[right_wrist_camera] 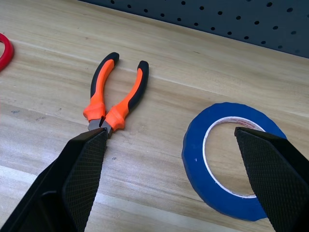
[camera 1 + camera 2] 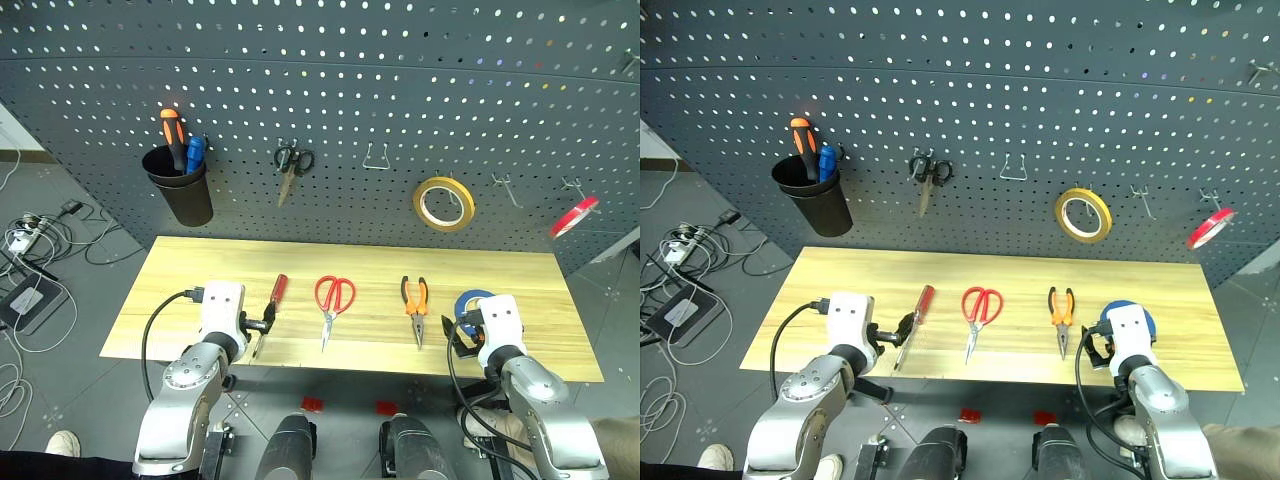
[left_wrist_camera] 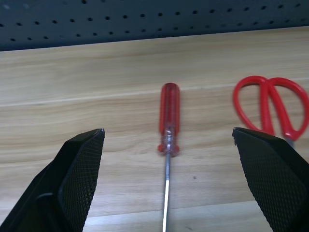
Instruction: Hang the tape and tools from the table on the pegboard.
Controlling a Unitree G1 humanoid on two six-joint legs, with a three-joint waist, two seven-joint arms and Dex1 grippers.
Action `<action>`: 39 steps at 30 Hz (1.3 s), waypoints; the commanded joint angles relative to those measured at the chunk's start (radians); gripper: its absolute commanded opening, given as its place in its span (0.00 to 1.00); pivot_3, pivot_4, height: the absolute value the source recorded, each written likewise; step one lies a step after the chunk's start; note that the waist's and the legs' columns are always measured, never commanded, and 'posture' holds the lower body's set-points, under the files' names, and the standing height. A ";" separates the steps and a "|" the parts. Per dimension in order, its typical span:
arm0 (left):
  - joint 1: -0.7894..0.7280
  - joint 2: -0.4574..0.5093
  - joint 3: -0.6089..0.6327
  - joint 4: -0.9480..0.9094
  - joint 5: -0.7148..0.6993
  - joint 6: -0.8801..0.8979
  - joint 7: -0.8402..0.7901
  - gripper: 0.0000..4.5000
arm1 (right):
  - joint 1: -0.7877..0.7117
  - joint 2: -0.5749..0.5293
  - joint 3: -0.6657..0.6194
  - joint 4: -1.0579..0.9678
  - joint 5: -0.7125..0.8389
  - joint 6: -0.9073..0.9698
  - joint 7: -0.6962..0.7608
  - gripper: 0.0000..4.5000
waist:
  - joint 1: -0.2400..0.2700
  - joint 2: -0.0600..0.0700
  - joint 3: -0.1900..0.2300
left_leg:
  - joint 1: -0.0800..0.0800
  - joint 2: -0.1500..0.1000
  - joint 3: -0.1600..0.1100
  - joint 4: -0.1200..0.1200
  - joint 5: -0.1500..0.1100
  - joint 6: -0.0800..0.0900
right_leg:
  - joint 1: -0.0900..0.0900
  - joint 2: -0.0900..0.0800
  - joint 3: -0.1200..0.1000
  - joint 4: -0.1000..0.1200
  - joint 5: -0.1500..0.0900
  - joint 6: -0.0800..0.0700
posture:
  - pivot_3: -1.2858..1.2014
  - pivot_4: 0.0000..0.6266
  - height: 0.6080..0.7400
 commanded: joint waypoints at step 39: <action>-0.081 0.089 -0.091 -0.006 0.001 -0.015 -0.105 1.00 | -0.040 -0.048 -0.037 -0.001 0.019 0.021 0.032 1.00 | -0.002 0.000 -0.012 | 0.000 0.000 0.000 0.000 0.000 0.001 | 0.000 0.000 0.000 0.000 0.000 0.000 | 0.55 0.38 1.00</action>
